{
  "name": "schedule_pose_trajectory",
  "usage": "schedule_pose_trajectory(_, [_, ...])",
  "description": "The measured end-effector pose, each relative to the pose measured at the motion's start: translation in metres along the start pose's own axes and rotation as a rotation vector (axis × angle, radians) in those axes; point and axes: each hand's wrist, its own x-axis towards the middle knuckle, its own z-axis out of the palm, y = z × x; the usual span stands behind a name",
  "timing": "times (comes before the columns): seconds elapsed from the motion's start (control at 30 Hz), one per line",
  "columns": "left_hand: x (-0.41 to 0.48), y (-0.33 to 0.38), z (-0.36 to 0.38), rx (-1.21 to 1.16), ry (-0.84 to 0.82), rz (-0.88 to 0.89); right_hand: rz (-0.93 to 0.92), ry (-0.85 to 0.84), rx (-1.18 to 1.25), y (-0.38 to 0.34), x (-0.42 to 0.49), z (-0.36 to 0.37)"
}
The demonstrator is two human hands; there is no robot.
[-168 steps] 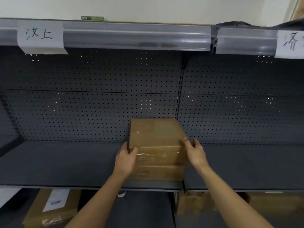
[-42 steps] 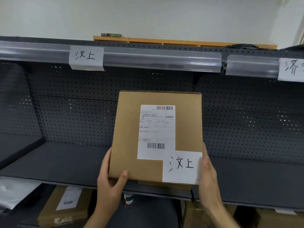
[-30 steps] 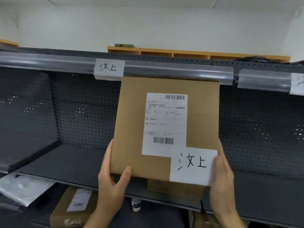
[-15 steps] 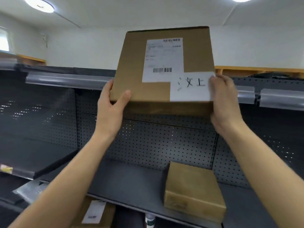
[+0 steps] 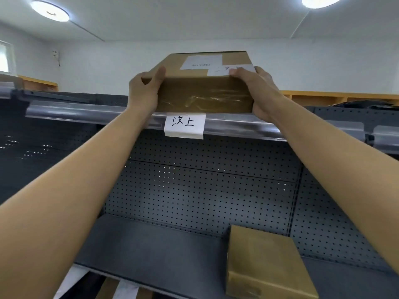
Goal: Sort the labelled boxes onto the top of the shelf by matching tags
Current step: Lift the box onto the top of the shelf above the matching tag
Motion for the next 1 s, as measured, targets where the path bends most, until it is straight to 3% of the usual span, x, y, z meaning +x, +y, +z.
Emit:
schedule_pose_trajectory(0.27, [0.042,-0.015,-0.004,0.107,-0.046,-0.078,0.104,-0.12,-0.062,0.011,0.04,0.013])
schedule_pose_trajectory(0.47, [0.066,-0.019,-0.009,0.366,-0.221,-0.167,0.307,-0.304,-0.095,0.006,0.052,0.005])
schedule_pose_trajectory(0.63, [0.071,-0.02,-0.004,0.468,-0.263,-0.182,0.301,-0.266,-0.168,0.016,0.055,0.008])
schedule_pose_trajectory(0.87, [0.056,-0.022,0.012,0.638,-0.035,-0.114,0.319,-0.224,-0.316,0.01,0.05,0.022])
schedule_pose_trajectory(1.0, [0.045,-0.025,0.014,0.684,0.023,-0.017,0.158,-0.019,-0.636,0.007,0.045,0.026])
